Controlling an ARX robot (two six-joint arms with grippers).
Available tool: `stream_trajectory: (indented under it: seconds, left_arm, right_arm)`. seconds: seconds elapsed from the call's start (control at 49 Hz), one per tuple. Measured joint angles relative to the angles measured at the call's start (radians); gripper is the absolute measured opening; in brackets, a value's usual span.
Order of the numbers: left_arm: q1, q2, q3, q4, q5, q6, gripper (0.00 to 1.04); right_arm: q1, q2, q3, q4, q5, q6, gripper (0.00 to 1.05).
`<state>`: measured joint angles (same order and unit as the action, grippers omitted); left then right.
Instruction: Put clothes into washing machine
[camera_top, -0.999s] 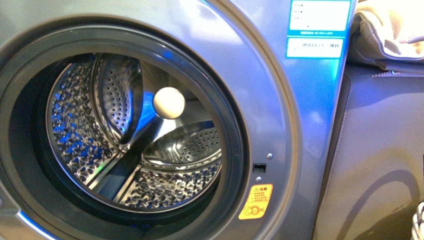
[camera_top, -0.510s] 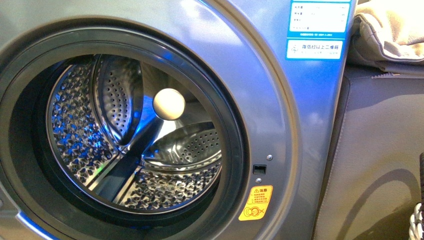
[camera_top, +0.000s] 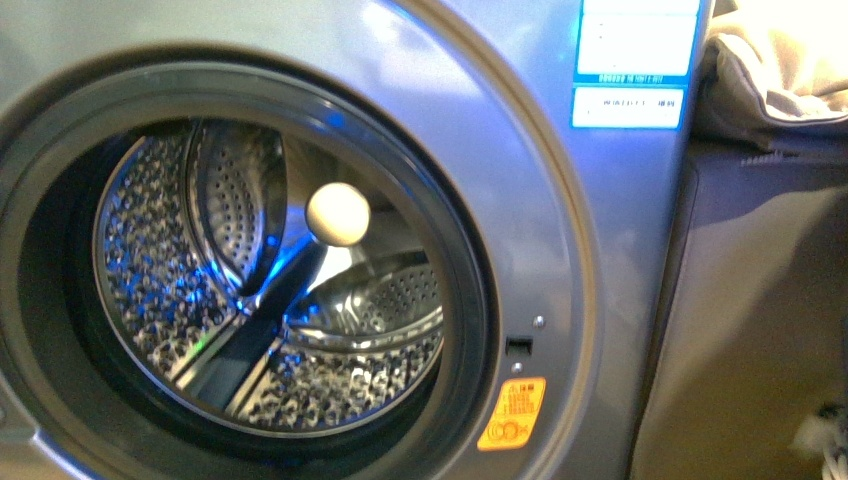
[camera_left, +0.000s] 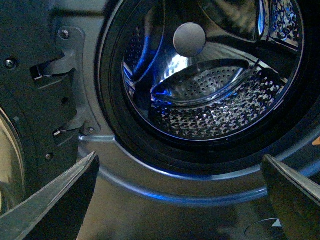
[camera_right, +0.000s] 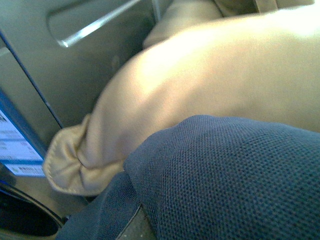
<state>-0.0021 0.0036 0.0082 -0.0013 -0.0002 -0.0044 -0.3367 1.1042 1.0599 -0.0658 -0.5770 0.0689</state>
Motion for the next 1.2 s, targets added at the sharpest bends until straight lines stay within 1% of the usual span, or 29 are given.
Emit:
stream_trajectory:
  seconds: [0.265,0.428,0.51,0.551,0.653,0.693,0.775,0.877,0.918,1.02,1.122,1.203]
  left_arm:
    - [0.000,0.000,0.000,0.000,0.000,0.000,0.98]
    - [0.000,0.000,0.000,0.000,0.000,0.000,0.98]
    - [0.000,0.000,0.000,0.000,0.000,0.000,0.98]
    - [0.000,0.000,0.000,0.000,0.000,0.000,0.98]
    - [0.000,0.000,0.000,0.000,0.000,0.000,0.98]
    - [0.000,0.000,0.000,0.000,0.000,0.000,0.98]
    - [0.000,0.000,0.000,0.000,0.000,0.000,0.98]
    - [0.000,0.000,0.000,0.000,0.000,0.000,0.98]
    - [0.000,0.000,0.000,0.000,0.000,0.000,0.98]
    - [0.000,0.000,0.000,0.000,0.000,0.000,0.98]
    - [0.000,0.000,0.000,0.000,0.000,0.000,0.98]
    - [0.000,0.000,0.000,0.000,0.000,0.000,0.98]
  right_arm:
    - [0.077,0.011,0.215,-0.052,0.060,-0.005,0.13]
    - [0.155,0.047,0.358,-0.103,0.105,-0.013,0.13]
    - [0.209,0.072,0.436,-0.127,0.132,-0.015,0.13]
    - [0.245,0.089,0.484,-0.145,0.148,-0.017,0.13]
    - [0.364,0.134,0.617,-0.200,0.227,-0.040,0.13]
    - [0.392,0.142,0.642,-0.209,0.244,-0.048,0.13]
    - [0.512,0.168,0.726,-0.241,0.300,-0.078,0.13]
    - [0.658,0.189,0.781,-0.235,0.355,-0.130,0.13]
    - [0.704,0.198,0.795,-0.217,0.354,-0.145,0.13]
    - [0.765,0.219,0.825,-0.205,0.315,-0.160,0.13]
    - [0.818,0.245,0.852,-0.219,0.238,-0.171,0.13]
    - [0.838,0.255,0.856,-0.232,0.209,-0.174,0.13]
